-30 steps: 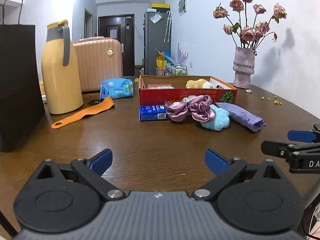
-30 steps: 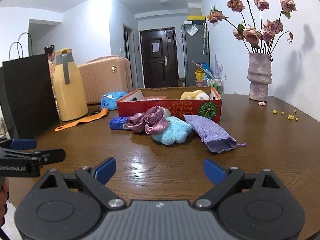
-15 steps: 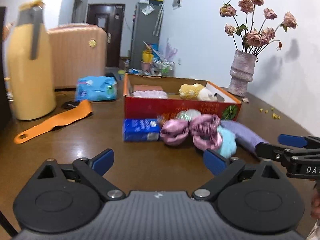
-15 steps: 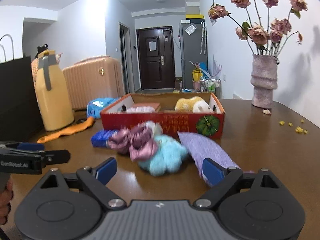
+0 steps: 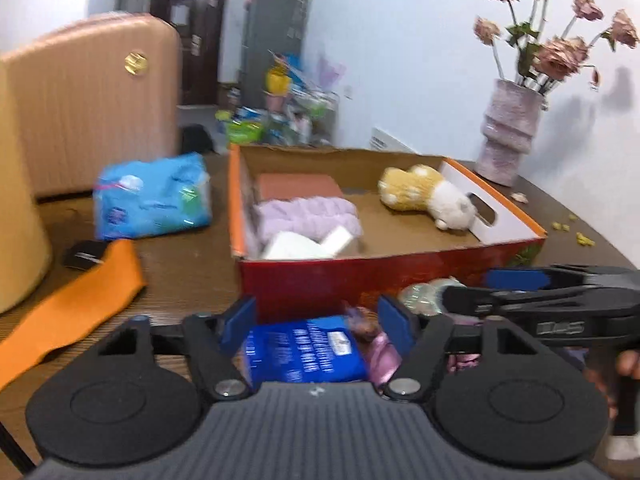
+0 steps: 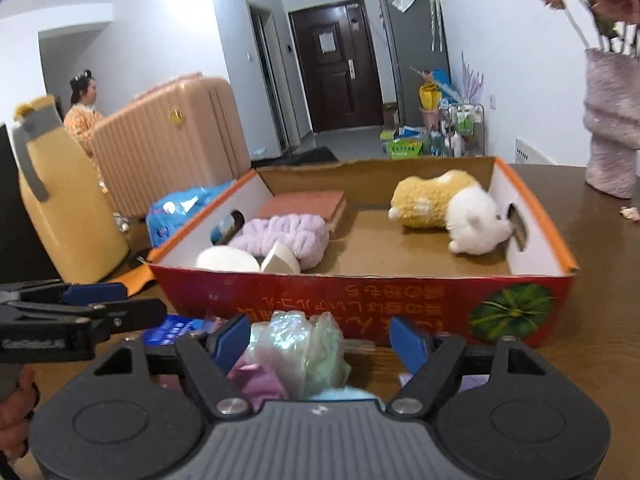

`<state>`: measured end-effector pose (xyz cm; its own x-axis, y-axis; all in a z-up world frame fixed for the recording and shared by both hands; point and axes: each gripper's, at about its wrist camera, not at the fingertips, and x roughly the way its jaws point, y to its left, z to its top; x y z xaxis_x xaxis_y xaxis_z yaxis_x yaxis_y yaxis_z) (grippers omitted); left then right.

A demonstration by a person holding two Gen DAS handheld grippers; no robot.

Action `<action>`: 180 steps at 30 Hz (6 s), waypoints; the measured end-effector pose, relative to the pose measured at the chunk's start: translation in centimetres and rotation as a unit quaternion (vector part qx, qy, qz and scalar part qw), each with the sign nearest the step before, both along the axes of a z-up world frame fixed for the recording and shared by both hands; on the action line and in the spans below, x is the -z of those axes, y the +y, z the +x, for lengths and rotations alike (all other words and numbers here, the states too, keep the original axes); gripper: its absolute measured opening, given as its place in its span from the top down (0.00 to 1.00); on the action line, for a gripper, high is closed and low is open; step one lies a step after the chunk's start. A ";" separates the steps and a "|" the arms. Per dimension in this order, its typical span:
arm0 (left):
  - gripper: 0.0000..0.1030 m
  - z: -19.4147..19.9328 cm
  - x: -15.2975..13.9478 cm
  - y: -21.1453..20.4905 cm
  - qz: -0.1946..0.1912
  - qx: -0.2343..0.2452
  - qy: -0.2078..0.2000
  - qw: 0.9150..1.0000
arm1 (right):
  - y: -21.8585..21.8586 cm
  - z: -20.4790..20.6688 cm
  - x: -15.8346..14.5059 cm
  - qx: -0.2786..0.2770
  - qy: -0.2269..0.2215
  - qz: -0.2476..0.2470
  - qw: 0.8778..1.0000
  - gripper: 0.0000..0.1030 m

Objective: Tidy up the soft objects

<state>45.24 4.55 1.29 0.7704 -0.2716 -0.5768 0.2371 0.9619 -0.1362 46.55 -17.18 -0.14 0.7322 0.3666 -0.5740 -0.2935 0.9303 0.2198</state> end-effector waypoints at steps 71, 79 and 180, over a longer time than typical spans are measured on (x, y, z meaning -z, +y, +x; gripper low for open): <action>0.83 -0.8 -3.5 -6.6 0.041 0.068 -0.017 0.997 | -7.8 -9.4 -4.5 0.001 -0.082 0.063 0.995 0.65; 0.83 9.0 -7.0 -6.5 -0.006 0.074 0.005 0.997 | -8.2 3.0 -6.9 0.005 -0.023 0.131 0.991 0.65; 0.74 1.8 3.1 -17.8 -0.075 0.143 0.121 0.979 | -15.4 -8.5 4.1 0.157 0.008 -0.059 0.986 0.40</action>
<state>47.04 -13.21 -1.77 0.4957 -0.5519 -0.6706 0.4377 0.8256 -0.3560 38.04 -32.60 -4.23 0.7888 0.0537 -0.6123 0.0153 0.9942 0.1069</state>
